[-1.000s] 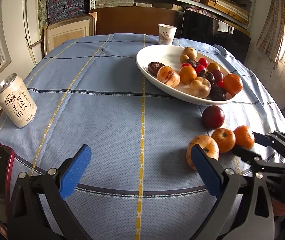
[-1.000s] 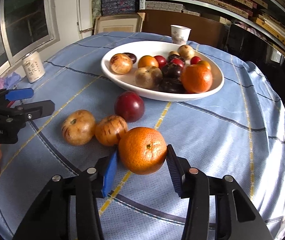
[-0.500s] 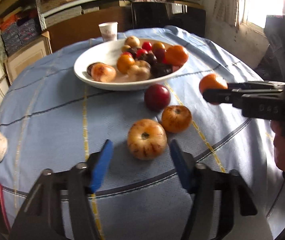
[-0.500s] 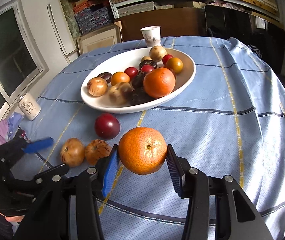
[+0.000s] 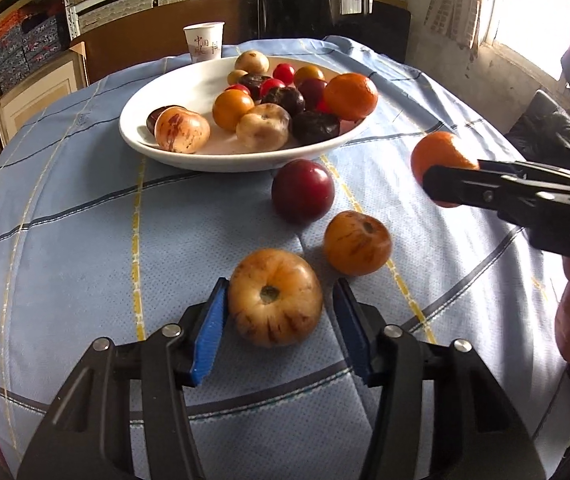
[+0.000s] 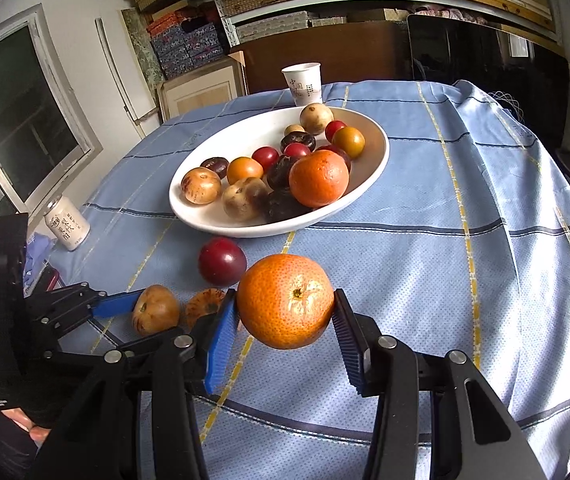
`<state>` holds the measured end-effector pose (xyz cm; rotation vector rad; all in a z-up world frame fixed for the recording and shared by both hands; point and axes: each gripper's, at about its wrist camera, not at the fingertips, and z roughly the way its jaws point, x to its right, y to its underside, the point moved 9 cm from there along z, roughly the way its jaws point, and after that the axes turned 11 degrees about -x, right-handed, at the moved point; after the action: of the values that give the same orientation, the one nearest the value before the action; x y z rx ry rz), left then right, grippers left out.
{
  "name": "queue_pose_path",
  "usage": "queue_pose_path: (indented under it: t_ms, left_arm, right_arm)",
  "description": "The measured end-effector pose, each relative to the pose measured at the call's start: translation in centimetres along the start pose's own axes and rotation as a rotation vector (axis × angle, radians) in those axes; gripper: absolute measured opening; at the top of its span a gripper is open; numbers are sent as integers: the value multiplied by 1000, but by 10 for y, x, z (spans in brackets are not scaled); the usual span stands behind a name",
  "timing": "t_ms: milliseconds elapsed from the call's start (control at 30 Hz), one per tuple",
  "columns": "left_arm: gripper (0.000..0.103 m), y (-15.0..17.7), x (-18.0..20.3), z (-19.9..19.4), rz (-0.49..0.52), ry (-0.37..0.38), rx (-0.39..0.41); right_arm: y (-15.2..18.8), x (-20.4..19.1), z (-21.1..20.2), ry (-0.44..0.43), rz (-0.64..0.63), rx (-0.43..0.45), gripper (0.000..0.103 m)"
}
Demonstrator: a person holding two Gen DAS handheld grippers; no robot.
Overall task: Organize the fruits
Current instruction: 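Grasp an orange with the right tool while the left tool grasps a striped pale fruit, then carry both fruits over the plate and open both tools to drop them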
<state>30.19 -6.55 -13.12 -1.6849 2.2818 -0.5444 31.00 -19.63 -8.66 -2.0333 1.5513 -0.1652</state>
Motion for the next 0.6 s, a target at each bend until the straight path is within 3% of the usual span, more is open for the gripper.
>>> queue_pose_path:
  t_ms: [67, 333, 600]
  left_arm:
    - [43, 0, -3, 0, -15, 15, 0]
    - [43, 5, -8, -4, -45, 24, 3]
    - [43, 5, -12, -24, -71, 6, 67]
  right_arm:
    - [0, 0, -1, -2, 3, 0, 48]
    - [1, 0, -2, 9, -6, 3, 48]
    - [6, -14, 4, 14, -70, -4, 48]
